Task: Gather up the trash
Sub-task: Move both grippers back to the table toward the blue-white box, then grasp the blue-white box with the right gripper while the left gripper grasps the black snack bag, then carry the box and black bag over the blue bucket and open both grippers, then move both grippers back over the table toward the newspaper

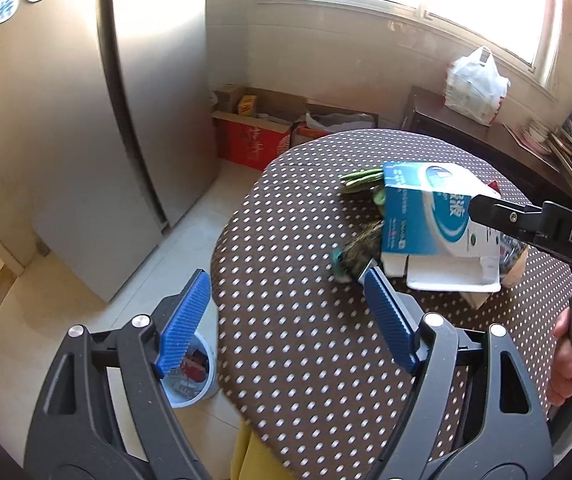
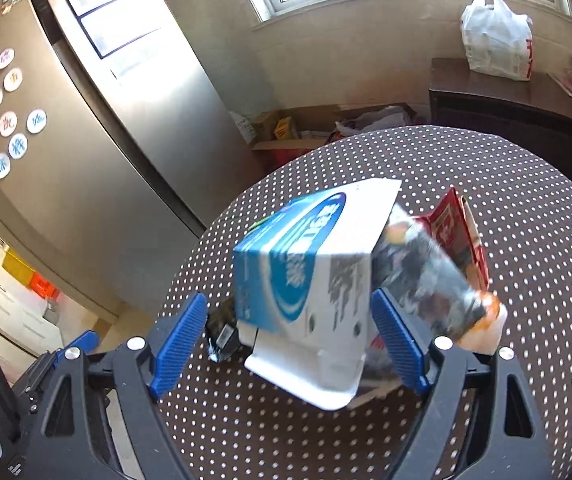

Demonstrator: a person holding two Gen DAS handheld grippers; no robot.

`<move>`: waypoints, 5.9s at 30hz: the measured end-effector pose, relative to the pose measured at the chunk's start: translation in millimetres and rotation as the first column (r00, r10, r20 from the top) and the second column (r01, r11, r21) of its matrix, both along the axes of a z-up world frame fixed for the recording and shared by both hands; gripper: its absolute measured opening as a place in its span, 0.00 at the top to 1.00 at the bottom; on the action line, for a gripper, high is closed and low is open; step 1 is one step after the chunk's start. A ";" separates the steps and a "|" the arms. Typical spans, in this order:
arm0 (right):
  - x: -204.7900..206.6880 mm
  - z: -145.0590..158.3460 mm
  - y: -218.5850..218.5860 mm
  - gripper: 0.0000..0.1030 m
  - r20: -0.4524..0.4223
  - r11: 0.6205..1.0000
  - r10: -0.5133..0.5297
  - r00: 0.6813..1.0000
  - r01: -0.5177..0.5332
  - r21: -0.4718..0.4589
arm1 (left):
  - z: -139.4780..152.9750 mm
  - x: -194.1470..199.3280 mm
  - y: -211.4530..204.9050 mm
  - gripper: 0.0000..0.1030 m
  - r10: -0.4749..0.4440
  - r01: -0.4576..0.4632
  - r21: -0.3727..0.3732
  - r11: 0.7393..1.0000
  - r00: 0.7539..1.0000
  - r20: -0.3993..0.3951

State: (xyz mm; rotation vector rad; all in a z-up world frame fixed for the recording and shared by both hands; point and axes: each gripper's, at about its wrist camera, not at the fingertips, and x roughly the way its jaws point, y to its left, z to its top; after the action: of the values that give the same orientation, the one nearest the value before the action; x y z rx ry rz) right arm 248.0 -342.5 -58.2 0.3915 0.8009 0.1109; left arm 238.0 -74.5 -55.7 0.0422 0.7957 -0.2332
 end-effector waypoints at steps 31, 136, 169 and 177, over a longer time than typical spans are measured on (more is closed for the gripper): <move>-4.2 33.3 4.4 0.96 0.206 1.000 -0.011 0.978 0.012 -0.004 | -8.6 25.4 -8.1 0.22 -0.014 0.013 -0.023 1.000 1.000 -0.023; 59.0 -115.5 397.9 0.35 -0.240 0.847 0.492 0.837 -0.524 -0.092 | -98.0 -18.9 313.4 0.25 0.588 -0.600 0.009 0.800 0.781 -0.209; -20.3 -19.1 226.6 0.22 0.014 0.949 0.287 0.958 -0.282 -0.141 | -51.7 -30.0 162.1 0.25 0.330 -0.332 -0.011 0.943 0.938 -0.107; -33.1 -17.0 125.1 0.19 0.034 0.992 0.069 0.997 -0.065 -0.109 | -40.2 -23.6 89.1 0.25 0.171 -0.173 -0.013 0.985 0.981 -0.097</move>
State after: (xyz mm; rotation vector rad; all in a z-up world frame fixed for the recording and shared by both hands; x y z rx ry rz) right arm 214.9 -217.4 -75.2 0.2595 0.7796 0.1369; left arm 214.4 14.6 -95.9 -0.0579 0.8873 -0.0804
